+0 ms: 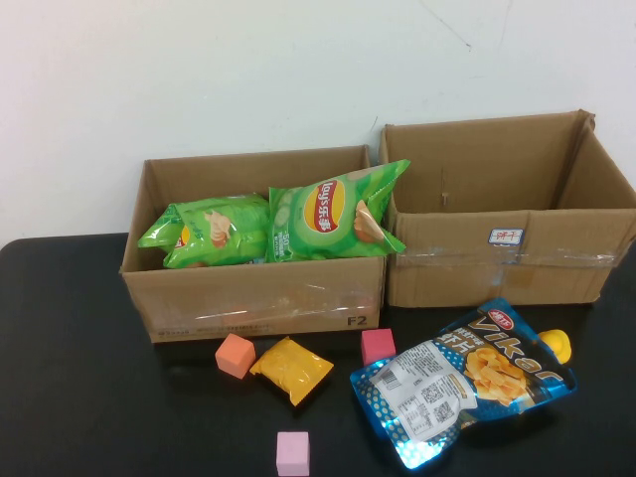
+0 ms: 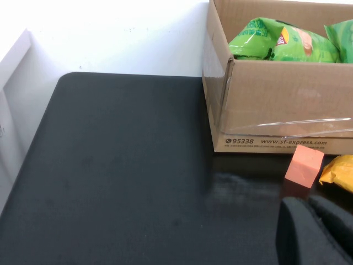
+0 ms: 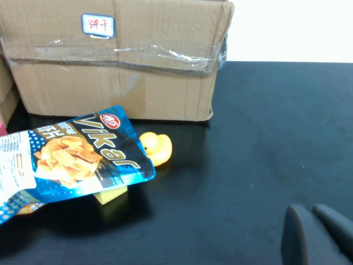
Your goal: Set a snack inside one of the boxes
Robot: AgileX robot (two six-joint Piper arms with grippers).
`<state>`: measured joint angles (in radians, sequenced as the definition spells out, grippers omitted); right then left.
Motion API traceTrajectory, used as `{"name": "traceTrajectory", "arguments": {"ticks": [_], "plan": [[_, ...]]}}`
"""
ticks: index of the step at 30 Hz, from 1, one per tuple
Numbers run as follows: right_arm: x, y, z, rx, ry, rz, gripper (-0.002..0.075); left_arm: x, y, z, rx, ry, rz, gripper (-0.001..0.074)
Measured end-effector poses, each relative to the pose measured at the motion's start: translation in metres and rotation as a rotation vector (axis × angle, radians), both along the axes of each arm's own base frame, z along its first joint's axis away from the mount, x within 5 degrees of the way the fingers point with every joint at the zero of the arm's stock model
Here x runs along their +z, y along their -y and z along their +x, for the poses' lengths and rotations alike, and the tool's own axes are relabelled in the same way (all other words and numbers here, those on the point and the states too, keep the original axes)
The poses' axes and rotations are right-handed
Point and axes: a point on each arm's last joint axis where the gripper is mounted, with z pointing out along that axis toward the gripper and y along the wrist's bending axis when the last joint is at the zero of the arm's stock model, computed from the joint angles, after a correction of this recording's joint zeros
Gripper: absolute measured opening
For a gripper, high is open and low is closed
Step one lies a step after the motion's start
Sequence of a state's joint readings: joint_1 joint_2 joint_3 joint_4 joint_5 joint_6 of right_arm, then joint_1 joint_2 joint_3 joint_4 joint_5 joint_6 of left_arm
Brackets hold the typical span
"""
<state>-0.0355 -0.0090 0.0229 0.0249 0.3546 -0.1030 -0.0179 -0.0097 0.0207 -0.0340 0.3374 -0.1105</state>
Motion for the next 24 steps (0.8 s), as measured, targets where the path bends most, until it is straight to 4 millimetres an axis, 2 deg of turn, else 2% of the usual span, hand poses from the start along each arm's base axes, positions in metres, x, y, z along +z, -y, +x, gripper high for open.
{"name": "traceTrajectory", "arguments": {"ticks": [18, 24], "plan": [[0.0001, 0.0000, 0.0000, 0.000, 0.001, 0.000, -0.0001, 0.0000, 0.0000, 0.0000, 0.000, 0.000, 0.000, -0.0002], [0.0049, 0.0003, 0.0023, -0.003, 0.073, -0.002, -0.0001, 0.0000, 0.0000, 0.0000, -0.001, 0.000, 0.002, -0.0002]]}}
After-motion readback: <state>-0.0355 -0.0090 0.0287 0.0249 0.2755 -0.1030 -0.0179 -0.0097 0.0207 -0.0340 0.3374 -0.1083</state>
